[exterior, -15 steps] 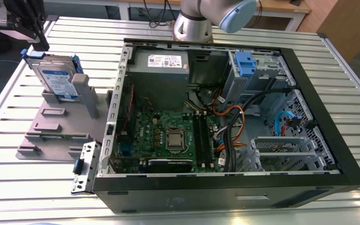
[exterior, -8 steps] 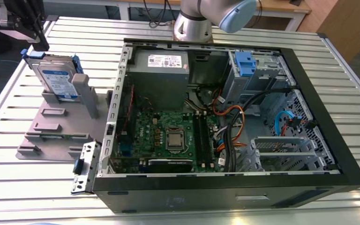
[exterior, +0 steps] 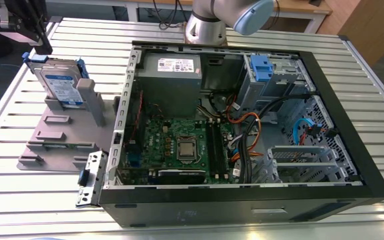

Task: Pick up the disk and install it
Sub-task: 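Pick up the disk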

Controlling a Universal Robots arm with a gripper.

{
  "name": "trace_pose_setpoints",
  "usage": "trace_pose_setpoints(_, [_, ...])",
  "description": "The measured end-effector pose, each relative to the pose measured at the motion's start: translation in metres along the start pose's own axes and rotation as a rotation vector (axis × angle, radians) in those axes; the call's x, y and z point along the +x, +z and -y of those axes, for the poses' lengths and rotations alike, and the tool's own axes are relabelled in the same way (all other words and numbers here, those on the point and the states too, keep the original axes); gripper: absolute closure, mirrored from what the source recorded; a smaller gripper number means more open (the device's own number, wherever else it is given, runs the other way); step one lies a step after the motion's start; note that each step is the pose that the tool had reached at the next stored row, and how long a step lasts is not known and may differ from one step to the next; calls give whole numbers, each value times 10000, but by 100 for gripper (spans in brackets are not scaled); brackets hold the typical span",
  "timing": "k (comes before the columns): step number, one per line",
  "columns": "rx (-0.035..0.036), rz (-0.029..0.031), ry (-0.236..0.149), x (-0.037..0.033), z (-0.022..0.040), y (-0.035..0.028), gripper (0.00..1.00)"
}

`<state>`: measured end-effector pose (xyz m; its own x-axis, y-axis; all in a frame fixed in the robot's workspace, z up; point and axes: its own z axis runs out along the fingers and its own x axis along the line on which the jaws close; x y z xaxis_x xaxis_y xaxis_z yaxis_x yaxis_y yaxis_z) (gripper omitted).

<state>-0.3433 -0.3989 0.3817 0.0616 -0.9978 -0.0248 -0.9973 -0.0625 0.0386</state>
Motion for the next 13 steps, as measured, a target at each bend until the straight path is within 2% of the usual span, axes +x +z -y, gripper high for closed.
trace_pose_setpoints(13, [-5,-8,-197,0,0,0,89])
